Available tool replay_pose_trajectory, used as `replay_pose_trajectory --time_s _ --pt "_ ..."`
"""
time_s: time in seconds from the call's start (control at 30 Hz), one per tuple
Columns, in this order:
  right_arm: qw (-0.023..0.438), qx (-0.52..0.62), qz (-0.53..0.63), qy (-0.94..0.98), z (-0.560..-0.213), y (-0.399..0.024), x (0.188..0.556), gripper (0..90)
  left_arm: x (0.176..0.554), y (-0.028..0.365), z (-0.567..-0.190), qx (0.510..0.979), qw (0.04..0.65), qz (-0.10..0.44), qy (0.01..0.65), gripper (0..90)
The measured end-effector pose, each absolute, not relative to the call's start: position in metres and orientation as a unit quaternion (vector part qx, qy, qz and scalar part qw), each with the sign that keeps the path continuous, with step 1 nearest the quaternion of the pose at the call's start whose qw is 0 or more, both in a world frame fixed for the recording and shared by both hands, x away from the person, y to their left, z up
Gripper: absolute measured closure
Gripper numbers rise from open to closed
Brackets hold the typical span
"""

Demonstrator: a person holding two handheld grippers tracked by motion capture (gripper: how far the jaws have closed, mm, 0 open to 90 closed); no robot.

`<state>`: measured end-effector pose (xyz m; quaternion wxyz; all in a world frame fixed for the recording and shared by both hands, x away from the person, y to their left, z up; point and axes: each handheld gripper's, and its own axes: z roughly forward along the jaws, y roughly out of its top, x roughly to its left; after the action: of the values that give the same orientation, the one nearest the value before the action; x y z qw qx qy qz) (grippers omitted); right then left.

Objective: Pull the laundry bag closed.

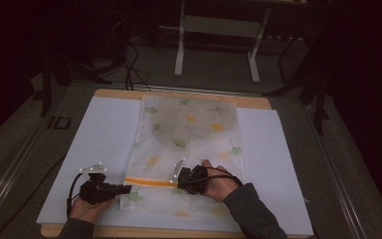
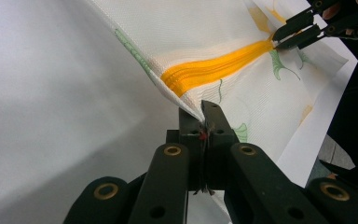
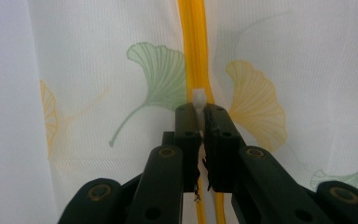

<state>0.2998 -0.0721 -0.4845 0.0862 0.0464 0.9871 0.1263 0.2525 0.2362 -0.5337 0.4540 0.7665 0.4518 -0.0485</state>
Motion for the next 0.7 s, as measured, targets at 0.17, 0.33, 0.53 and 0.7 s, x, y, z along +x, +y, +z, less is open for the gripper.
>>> replay_pose_trajectory --time_s 0.17,0.33,0.53,0.7 --pt "0.086 0.051 0.121 0.988 -0.485 -0.078 0.301 84.7 0.252 0.237 -0.534 0.766 0.453 -0.047 0.454 88.9" --pt "0.088 0.054 0.121 0.987 -0.485 -0.082 0.302 84.7 0.252 0.238 -0.534 0.765 0.454 -0.047 0.454 89.0" --pt "0.087 0.058 0.119 0.987 -0.484 -0.088 0.302 84.7 0.252 0.238 -0.534 0.764 0.455 -0.047 0.455 88.9" --pt "0.086 0.064 0.120 0.987 -0.484 -0.095 0.302 84.7 0.252 0.238 -0.535 0.765 0.453 -0.047 0.456 89.0"
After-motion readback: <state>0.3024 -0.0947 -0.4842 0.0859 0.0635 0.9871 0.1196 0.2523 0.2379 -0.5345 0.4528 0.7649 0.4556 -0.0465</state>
